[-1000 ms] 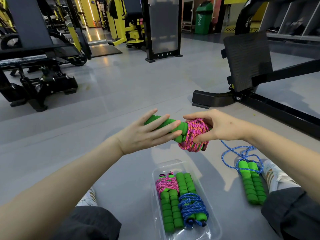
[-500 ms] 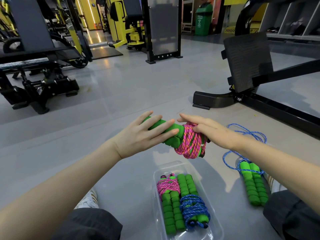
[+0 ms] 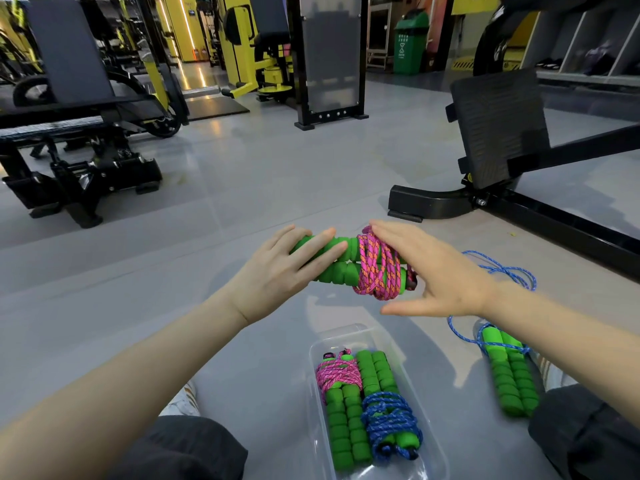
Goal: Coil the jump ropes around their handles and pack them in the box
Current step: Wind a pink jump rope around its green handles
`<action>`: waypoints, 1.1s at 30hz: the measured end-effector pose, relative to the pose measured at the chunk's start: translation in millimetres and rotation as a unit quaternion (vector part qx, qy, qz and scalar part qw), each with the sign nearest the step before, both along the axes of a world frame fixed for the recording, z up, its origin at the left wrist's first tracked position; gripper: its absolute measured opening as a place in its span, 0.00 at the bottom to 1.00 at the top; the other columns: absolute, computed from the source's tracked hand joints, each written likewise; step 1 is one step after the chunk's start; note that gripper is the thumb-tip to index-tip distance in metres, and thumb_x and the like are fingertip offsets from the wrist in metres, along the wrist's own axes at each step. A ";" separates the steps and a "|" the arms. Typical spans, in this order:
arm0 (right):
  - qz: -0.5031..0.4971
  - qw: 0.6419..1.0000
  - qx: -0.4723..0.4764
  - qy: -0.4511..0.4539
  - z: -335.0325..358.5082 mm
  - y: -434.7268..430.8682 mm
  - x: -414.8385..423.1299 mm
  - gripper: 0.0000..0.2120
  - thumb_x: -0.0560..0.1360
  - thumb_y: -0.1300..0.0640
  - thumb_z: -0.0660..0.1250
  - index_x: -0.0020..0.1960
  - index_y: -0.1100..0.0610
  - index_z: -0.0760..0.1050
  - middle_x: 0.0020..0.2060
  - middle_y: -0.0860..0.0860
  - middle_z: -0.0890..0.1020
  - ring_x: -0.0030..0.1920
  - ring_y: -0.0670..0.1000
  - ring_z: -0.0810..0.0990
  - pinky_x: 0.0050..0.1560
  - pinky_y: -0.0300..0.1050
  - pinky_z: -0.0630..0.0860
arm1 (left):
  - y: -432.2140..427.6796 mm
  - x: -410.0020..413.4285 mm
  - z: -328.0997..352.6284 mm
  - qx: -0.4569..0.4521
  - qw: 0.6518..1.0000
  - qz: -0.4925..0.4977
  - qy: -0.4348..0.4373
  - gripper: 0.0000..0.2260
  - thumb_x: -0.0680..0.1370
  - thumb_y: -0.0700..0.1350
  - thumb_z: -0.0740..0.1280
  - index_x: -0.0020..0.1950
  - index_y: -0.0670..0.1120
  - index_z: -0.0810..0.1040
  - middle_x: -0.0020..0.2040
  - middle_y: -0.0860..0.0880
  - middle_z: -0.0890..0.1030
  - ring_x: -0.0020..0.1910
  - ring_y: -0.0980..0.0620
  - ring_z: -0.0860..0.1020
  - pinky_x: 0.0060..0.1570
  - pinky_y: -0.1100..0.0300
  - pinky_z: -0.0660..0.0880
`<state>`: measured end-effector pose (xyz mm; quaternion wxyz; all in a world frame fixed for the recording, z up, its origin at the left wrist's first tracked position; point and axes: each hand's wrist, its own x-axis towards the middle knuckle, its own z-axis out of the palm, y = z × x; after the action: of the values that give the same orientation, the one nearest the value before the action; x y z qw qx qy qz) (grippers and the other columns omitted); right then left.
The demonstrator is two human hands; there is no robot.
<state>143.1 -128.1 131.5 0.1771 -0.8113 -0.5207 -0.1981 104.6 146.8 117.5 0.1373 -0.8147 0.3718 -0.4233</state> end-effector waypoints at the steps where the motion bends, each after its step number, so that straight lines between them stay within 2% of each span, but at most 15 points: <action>1: 0.007 1.000 -0.018 -0.013 -4.2 -1.9 1.0 0.44 0.70 0.33 0.63 0.73 0.63 0.58 0.71 0.57 0.65 0.72 0.51 0.62 0.72 0.41 0.59 | 0.8 -0.8 -1.0 0.003 1.000 0.002 0.004 0.19 0.80 0.35 0.53 0.71 0.42 0.65 0.66 0.43 0.70 0.50 0.42 0.75 0.58 0.47 0.71; 3: 0.011 0.999 -0.025 -0.041 -10.7 -3.7 3.3 0.45 0.69 0.36 0.66 0.73 0.64 0.56 0.71 0.57 0.64 0.72 0.52 0.61 0.72 0.41 0.58 | 1.5 -3.0 -3.2 0.017 1.000 0.005 0.011 0.19 0.80 0.35 0.52 0.71 0.43 0.65 0.66 0.43 0.72 0.51 0.42 0.75 0.59 0.46 0.71; 9: 0.028 0.995 -0.027 -0.095 -16.3 -4.6 3.3 0.39 0.72 0.40 0.66 0.72 0.63 0.59 0.69 0.61 0.66 0.71 0.55 0.63 0.71 0.42 0.60 | 2.0 -7.7 -2.5 0.049 0.999 0.009 0.019 0.18 0.81 0.36 0.50 0.71 0.43 0.65 0.65 0.42 0.76 0.51 0.42 0.77 0.61 0.45 0.71; 13: 0.040 0.992 -0.050 -0.113 -29.6 -9.0 -1.0 0.36 0.73 0.42 0.65 0.71 0.62 0.60 0.67 0.65 0.67 0.70 0.59 0.65 0.70 0.46 0.62 | 1.5 -11.3 -15.6 0.080 0.997 -0.007 0.022 0.20 0.80 0.36 0.57 0.72 0.44 0.63 0.67 0.40 0.69 0.52 0.41 0.76 0.62 0.44 0.69; 17: 0.056 0.993 -0.058 -0.087 -60.8 -11.4 -13.6 0.33 0.74 0.42 0.65 0.71 0.60 0.61 0.66 0.67 0.69 0.69 0.61 0.67 0.68 0.52 0.67 | 2.6 -18.6 -37.0 0.125 0.989 -0.026 0.077 0.21 0.80 0.34 0.55 0.73 0.46 0.63 0.68 0.36 0.66 0.54 0.38 0.74 0.65 0.42 0.65; 25: 0.053 0.996 -0.045 -0.048 -87.1 -9.4 -31.4 0.34 0.72 0.41 0.67 0.70 0.59 0.63 0.67 0.64 0.69 0.69 0.59 0.66 0.71 0.49 0.64 | 5.2 -28.5 -56.8 0.164 0.980 -0.019 0.115 0.26 0.76 0.35 0.59 0.73 0.46 0.61 0.68 0.36 0.65 0.55 0.38 0.74 0.66 0.40 0.65; 29: 0.051 0.998 -0.034 -0.011 -99.5 -16.5 -46.4 0.36 0.71 0.41 0.68 0.71 0.57 0.62 0.68 0.60 0.67 0.70 0.59 0.66 0.69 0.49 0.65 | 1.7 -23.1 -57.7 0.188 0.975 -0.039 0.116 0.26 0.76 0.35 0.55 0.74 0.46 0.59 0.67 0.38 0.65 0.57 0.40 0.71 0.69 0.39 0.58; 33: 0.048 0.999 -0.013 -0.005 -110.9 -19.8 -56.0 0.33 0.71 0.44 0.69 0.70 0.57 0.64 0.67 0.58 0.67 0.69 0.59 0.67 0.68 0.51 0.68 | -2.8 -23.2 -65.3 0.201 0.971 -0.045 0.120 0.34 0.72 0.35 0.63 0.76 0.43 0.53 0.67 0.40 0.65 0.59 0.40 0.69 0.70 0.39 0.55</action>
<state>87.1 -147.9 20.6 0.1736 -0.7867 -0.5623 -0.1864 81.4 144.0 52.2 0.2330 -0.7979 0.4991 -0.2449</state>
